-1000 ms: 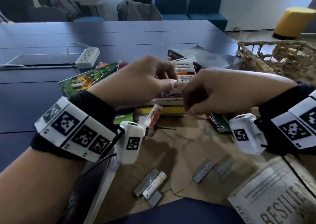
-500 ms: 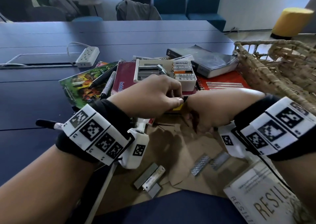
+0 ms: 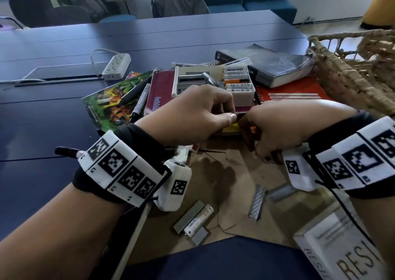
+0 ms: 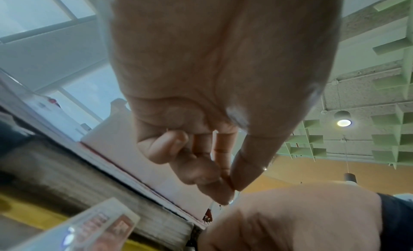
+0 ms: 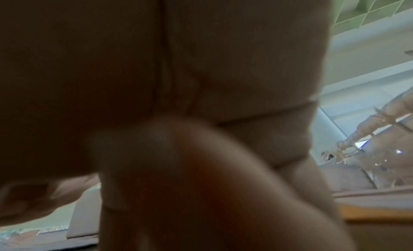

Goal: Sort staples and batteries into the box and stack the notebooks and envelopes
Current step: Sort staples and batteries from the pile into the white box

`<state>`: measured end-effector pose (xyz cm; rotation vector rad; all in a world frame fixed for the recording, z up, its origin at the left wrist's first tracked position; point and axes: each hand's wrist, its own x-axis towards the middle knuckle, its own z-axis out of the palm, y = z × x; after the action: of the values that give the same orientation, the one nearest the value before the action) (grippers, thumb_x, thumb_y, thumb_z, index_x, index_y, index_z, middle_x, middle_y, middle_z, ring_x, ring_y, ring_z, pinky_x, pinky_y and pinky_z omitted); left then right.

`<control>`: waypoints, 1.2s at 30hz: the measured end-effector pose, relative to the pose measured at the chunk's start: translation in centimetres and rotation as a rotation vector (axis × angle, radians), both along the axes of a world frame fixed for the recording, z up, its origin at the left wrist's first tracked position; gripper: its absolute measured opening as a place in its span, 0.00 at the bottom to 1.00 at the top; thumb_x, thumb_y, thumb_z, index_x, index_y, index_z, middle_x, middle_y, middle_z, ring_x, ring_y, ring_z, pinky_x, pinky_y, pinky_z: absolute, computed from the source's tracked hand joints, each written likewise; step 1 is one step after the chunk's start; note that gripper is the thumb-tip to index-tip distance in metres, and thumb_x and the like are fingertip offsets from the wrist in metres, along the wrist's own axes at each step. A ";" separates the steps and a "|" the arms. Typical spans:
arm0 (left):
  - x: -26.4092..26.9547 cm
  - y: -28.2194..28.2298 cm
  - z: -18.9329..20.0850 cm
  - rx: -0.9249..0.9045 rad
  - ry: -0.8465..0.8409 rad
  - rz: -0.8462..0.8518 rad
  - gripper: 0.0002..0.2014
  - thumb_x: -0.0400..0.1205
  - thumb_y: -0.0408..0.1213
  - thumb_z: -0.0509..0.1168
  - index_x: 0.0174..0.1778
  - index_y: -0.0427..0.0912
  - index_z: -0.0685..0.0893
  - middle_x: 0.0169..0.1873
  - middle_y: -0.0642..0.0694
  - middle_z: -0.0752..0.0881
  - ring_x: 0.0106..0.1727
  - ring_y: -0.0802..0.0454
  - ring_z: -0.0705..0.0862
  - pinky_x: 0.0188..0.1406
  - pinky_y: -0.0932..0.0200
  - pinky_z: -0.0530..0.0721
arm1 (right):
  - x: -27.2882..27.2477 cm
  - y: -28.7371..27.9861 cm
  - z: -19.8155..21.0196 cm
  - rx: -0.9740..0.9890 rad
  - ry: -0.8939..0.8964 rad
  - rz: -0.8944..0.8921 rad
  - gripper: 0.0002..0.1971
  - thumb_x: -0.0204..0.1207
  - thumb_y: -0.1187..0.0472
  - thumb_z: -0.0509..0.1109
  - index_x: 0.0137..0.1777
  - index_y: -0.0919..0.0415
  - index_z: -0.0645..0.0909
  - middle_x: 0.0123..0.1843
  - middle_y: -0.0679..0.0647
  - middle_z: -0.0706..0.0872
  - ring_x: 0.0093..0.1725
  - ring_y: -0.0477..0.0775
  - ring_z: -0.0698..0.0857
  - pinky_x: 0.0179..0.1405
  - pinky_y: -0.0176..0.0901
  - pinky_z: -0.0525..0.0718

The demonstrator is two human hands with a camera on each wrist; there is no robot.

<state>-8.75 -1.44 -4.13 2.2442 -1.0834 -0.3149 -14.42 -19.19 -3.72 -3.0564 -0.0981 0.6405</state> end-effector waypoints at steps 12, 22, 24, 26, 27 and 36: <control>-0.6 -0.3 0.2 -0.024 -0.029 -0.070 0.08 0.84 0.42 0.71 0.41 0.46 0.85 0.31 0.50 0.82 0.33 0.58 0.77 0.36 0.54 0.76 | 1.0 -3.1 0.7 0.798 -0.169 0.039 0.08 0.73 0.66 0.78 0.50 0.57 0.89 0.40 0.60 0.91 0.35 0.62 0.87 0.37 0.53 0.84; -2.5 -3.1 1.4 0.450 -0.107 -0.298 0.20 0.82 0.61 0.67 0.35 0.48 0.85 0.27 0.52 0.84 0.27 0.59 0.80 0.29 0.64 0.76 | 2.2 -5.5 -1.1 1.274 -0.399 -0.236 0.05 0.78 0.73 0.74 0.52 0.70 0.87 0.34 0.54 0.88 0.23 0.46 0.78 0.19 0.34 0.74; -3.2 -3.8 1.2 0.612 -0.089 -0.345 0.24 0.81 0.65 0.67 0.32 0.48 0.84 0.23 0.55 0.82 0.24 0.61 0.77 0.25 0.67 0.73 | 2.2 -5.3 -1.1 1.263 -0.408 -0.231 0.04 0.78 0.73 0.74 0.51 0.71 0.87 0.33 0.54 0.88 0.23 0.47 0.79 0.19 0.34 0.76; -4.0 -4.6 0.8 0.723 -0.094 -0.377 0.25 0.79 0.66 0.69 0.31 0.46 0.84 0.23 0.55 0.81 0.23 0.61 0.76 0.21 0.70 0.70 | 2.2 -5.2 -1.2 1.230 -0.422 -0.212 0.04 0.78 0.73 0.74 0.51 0.71 0.88 0.32 0.54 0.88 0.25 0.48 0.80 0.22 0.36 0.79; -4.4 -5.1 0.7 0.769 -0.109 -0.390 0.26 0.79 0.67 0.68 0.33 0.46 0.84 0.25 0.54 0.82 0.24 0.60 0.76 0.19 0.70 0.69 | 2.1 -5.2 -1.2 1.217 -0.426 -0.205 0.04 0.78 0.72 0.75 0.51 0.70 0.88 0.33 0.54 0.89 0.26 0.48 0.81 0.23 0.37 0.80; -4.7 -6.6 0.0 0.848 -0.096 -0.451 0.15 0.82 0.54 0.71 0.43 0.44 0.88 0.34 0.51 0.88 0.27 0.63 0.81 0.21 0.70 0.74 | 1.9 -4.8 -1.0 1.129 -0.472 -0.156 0.03 0.77 0.72 0.75 0.48 0.68 0.88 0.32 0.52 0.89 0.27 0.46 0.83 0.27 0.38 0.80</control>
<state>-13.49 -8.09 -4.09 2.7042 -1.7443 -1.0219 -12.56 -24.04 -4.74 -2.0050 -0.1539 -0.1581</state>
